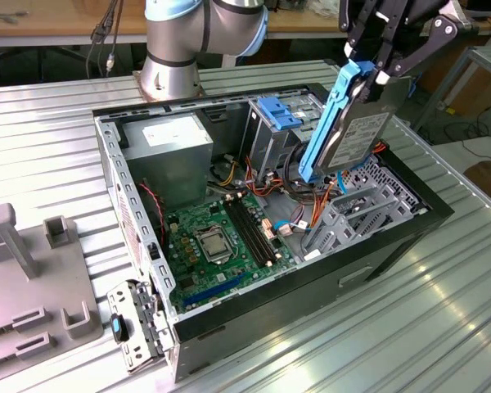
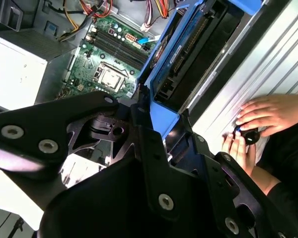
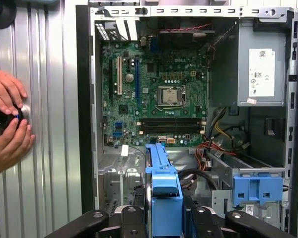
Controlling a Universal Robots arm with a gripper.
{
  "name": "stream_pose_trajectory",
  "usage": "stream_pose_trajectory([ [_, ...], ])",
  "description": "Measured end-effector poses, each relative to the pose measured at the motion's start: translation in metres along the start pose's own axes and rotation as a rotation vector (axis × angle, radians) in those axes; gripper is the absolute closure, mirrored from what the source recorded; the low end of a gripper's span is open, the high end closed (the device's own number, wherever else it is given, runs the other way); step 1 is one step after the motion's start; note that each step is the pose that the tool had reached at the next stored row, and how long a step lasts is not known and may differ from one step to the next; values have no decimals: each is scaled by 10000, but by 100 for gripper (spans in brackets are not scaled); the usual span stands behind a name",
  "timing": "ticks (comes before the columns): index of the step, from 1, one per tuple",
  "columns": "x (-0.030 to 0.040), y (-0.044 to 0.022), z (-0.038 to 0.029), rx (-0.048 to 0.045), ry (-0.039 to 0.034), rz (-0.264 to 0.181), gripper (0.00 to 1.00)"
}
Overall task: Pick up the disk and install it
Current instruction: 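Insert the disk into the insertion slot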
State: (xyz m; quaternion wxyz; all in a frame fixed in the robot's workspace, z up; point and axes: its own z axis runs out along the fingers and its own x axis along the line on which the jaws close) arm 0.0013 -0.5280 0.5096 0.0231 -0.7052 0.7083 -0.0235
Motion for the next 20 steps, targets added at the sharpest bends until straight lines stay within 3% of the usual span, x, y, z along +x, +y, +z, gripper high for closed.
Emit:
stream_pose_trajectory([
  [4, 56, -44, 19, 0, -1, 7, 63],
  [11, 82, -326, 59, -2, 1, 6, 63],
  [15, 106, -421, 84, -7, -1, 7, 63],
  [20, 128, -451, 118, -16, 4, 36, 63],
])
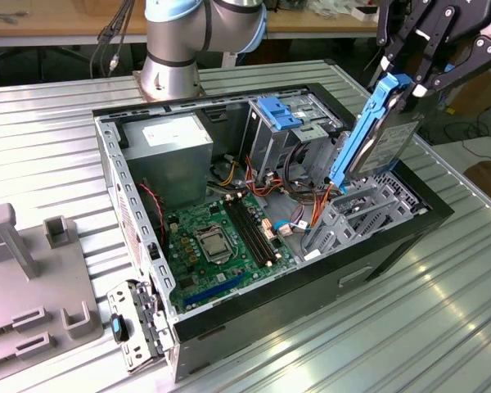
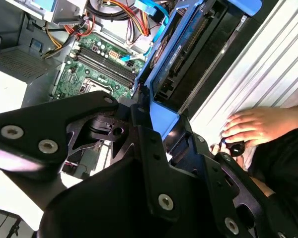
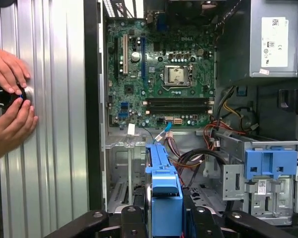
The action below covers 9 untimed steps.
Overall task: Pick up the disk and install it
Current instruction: 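Insert the disk into the insertion slot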
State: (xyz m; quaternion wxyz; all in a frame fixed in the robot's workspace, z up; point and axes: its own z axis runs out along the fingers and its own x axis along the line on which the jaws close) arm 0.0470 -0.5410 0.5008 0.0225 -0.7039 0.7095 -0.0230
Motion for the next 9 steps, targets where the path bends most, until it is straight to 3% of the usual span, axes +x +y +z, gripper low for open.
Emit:
stream_pose_trajectory([
  [4, 10, -6, 19, 0, -35, 52, 63],
  [5, 16, -34, 45, 0, -33, 174, 63],
  [6, 40, -40, 73, 0, -19, 382, 63],
  [9, 102, -63, 121, 0, -21, 394, 63],
])
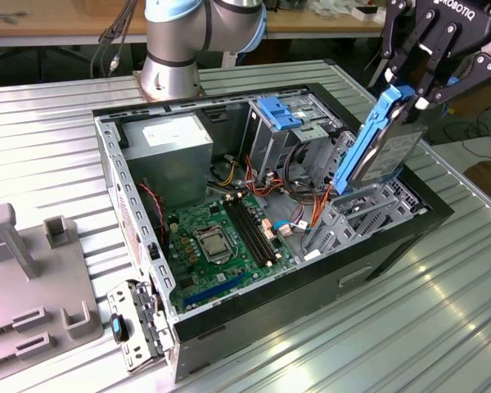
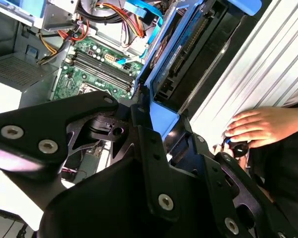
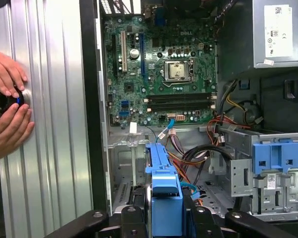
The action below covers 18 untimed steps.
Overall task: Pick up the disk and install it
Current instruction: 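Insert the disk into the insertion slot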
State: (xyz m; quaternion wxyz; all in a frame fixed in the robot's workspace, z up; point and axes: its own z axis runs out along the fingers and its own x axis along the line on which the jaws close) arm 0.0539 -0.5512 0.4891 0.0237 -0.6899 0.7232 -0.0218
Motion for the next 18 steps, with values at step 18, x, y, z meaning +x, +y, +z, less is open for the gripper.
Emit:
stream_pose_trajectory([
  [18, 74, -92, 226, -11, 3, 5, 63],
])
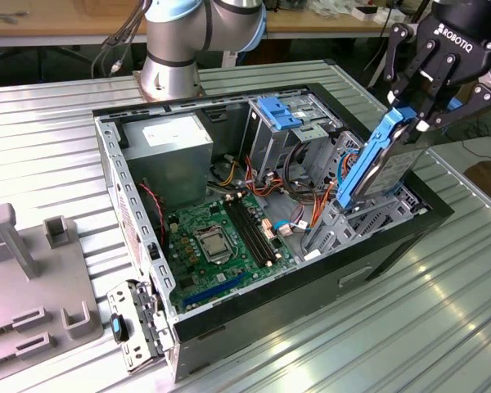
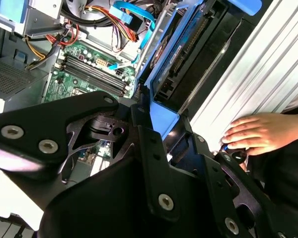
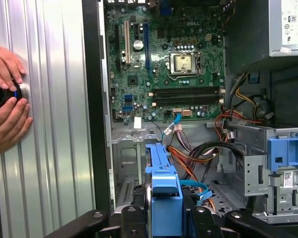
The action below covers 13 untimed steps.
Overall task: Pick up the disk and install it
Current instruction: 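Insert the disk into the insertion slot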
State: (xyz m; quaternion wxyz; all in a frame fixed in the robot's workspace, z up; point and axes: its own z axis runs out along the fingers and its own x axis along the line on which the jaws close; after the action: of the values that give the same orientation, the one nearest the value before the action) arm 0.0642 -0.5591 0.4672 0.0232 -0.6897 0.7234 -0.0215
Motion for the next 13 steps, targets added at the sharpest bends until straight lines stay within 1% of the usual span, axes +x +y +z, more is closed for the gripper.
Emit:
stream_pose_trajectory([
  [11, 8, 4, 79, -29, 2, -1, 63],
  [13, 12, 4, 81, -31, 1, -1, 63],
])
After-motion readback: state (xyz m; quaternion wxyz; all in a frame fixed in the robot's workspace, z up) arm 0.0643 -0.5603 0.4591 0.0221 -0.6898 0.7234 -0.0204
